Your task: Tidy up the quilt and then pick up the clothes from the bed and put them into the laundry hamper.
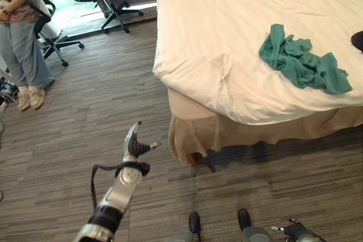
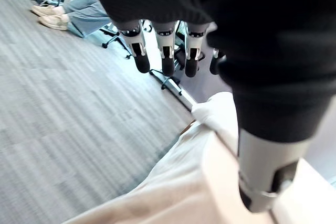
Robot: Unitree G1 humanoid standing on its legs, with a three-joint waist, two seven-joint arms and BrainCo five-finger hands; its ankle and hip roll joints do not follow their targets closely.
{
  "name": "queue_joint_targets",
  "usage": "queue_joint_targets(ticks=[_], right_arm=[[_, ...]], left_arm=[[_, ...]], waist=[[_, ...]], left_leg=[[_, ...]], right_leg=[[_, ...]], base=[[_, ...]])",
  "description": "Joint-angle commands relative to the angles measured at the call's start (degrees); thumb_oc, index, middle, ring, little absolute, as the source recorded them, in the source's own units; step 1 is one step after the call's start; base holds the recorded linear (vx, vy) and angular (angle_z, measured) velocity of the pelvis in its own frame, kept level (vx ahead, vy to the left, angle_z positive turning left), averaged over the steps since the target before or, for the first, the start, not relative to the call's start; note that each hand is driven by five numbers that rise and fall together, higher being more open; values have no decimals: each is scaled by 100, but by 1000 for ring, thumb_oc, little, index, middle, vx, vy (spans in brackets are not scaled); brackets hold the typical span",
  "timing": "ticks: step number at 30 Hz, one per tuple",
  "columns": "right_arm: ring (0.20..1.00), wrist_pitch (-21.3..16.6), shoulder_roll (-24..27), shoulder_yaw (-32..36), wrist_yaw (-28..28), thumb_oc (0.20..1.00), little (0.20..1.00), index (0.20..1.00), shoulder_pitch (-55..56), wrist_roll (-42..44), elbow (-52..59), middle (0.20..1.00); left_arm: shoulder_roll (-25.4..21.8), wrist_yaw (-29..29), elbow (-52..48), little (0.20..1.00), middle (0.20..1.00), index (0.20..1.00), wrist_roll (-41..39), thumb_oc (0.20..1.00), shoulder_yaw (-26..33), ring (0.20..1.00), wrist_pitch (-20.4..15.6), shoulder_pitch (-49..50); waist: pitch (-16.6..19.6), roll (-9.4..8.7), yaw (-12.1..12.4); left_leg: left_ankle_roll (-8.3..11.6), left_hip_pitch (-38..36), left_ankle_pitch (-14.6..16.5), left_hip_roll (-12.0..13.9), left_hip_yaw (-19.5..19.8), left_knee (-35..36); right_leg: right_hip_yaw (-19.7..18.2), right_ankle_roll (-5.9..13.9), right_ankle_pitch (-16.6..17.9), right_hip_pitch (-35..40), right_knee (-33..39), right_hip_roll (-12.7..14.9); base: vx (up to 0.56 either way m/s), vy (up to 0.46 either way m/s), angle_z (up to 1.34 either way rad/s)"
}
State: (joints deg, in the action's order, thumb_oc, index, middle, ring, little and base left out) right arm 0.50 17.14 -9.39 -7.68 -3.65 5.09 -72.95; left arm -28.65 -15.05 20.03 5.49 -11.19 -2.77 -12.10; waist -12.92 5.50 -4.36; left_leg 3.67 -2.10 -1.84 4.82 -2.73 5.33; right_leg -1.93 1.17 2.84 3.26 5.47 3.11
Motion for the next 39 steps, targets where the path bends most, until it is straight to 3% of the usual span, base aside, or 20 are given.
queue_joint_targets(ticks=[1,5,9,13,14,15,16,19,24,25,29,35,36,37,38,39], right_arm=[[1000,-16,-236,-33,-20,1000,1000,1000,31,153,-233,1000],[1000,-53,-259,-206,29,1000,1000,1000,-221,99,-155,1000],[1000,-77,-262,-551,51,1000,1000,1000,-377,113,-143,1000],[1000,-118,-235,-661,-14,1000,1000,1000,-430,62,-138,1000],[1000,-95,-173,-744,-37,1000,1000,1000,-661,172,-167,1000],[1000,-95,-178,-730,-37,1000,1000,1000,-680,174,-173,1000],[1000,-132,-174,-802,-90,1000,1000,1000,-791,266,-130,1000],[1000,-186,-202,-902,-134,1000,1000,1000,-926,388,-65,1000],[1000,-238,-274,-998,-118,1000,1000,1000,-1040,622,-59,1000],[1000,-306,-288,-1102,-70,1000,1000,1000,-1022,729,-44,1000],[1000,-435,-297,-1346,64,1000,1000,1000,-841,964,-52,1000],[1000,-467,-136,-1446,276,1000,1000,1000,-906,1386,-126,1000],[1000,-447,-122,-1441,257,1000,1000,1000,-1004,1455,-152,1000],[1000,-429,-121,-1436,250,1000,1000,1000,-1070,1488,-179,1000],[1000,-413,-121,-1429,244,1000,1000,1000,-1151,1532,-206,1000],[1000,-395,-133,-1428,224,1000,1000,1000,-1200,1544,-213,1000]], left_arm=[[-535,-60,-551,1000,1000,1000,531,1000,11,1000,-418,-786],[-883,-55,-633,1000,1000,1000,780,1000,-337,1000,-439,-1722],[-1264,-130,-238,1000,1000,1000,1120,1000,-1046,1000,-412,-3191],[-1176,-204,169,1000,1000,1000,1209,1000,-1326,1000,-287,-3747],[-1134,-291,490,1000,1000,1000,1323,1000,-1578,1000,-59,-4398],[-1126,-300,519,1000,1000,1000,1319,1000,-1602,1000,-62,-4442],[-1146,-388,1029,1000,1000,1000,1560,1000,-1804,1000,278,-5058],[-933,-404,1988,1000,1000,1000,1703,1000,-2141,1000,759,-6092],[-817,-456,3102,1000,1000,1000,1966,1000,-2430,1000,1333,-7159],[-777,-567,3695,1000,1000,1000,2099,1000,-2563,1000,1452,-7491],[-861,-760,4424,1000,1000,1000,2285,1000,-2782,1000,1720,-7852],[-993,-443,5006,1000,1000,1000,2429,1000,-3153,1000,1631,-7659],[-972,-302,5148,476,476,476,2410,476,-3198,476,1631,-7528],[-955,-163,5300,285,285,285,2438,285,-3245,285,1622,-7402],[-894,20,5456,200,200,200,2455,200,-3285,200,1614,-7280],[-811,194,5561,200,200,200,2451,200,-3279,200,1629,-7126]], waist=[[363,-273,-33],[179,-369,-222],[15,-477,-427],[-7,-452,-499],[-111,-380,-574],[-101,-378,-560],[-187,-317,-627],[-374,-251,-702],[-584,-227,-750],[-613,-269,-773],[-646,-316,-783],[-599,-301,-729],[-613,-298,-712],[-620,-302,-701],[-616,-315,-691],[-631,-319,-682]], left_leg=[[102,22,92,-18,-116,-33],[24,78,203,63,-450,-33],[108,393,148,87,-642,-155],[144,696,125,150,-753,-245],[160,962,65,242,-817,-328],[164,998,65,248,-817,-339],[189,1220,3,331,-859,-349],[241,1564,-87,427,-902,-397],[289,1908,-166,503,-962,-398],[315,1976,-184,548,-994,-402],[363,1978,-225,611,-1008,-399],[413,1786,-270,653,-946,-299],[412,1733,-251,656,-927,-295],[409,1696,-252,654,-905,-283],[404,1684,-264,645,-887,-276],[395,1632,-241,638,-869,-271]], right_leg=[[-73,599,-614,145,-47,462],[-401,807,-526,-804,-1059,266],[-679,765,-309,-1342,-554,319],[-736,732,-212,-1696,-556,242],[-758,710,-193,-2076,-695,180],[-760,707,-199,-2120,-721,173],[-788,699,-218,-2416,-853,76],[-776,693,-221,-2783,-951,12],[-795,696,-169,-3185,-1026,-84],[-809,692,-142,-3281,-1023,-118],[-781,682,-108,-3282,-964,-122],[-678,656,-119,-3082,-888,-70],[-651,656,-146,-3021,-903,-55],[-619,656,-153,-2981,-909,-40],[-602,649,-139,-2963,-908,-35],[-582,648,-166,-2903,-918,-28]], base=[[67,25,0],[-62,7,-27],[14,-118,-80],[-24,-93,-12],[-23,-76,-24],[-36,-143,-25],[-18,-117,-31],[-39,-123,-27],[-32,-86,-12],[-24,-127,-1],[2,-81,-2],[-6,-7,6],[-13,8,8],[-13,4,13],[-18,14,14],[-24,13,17]])
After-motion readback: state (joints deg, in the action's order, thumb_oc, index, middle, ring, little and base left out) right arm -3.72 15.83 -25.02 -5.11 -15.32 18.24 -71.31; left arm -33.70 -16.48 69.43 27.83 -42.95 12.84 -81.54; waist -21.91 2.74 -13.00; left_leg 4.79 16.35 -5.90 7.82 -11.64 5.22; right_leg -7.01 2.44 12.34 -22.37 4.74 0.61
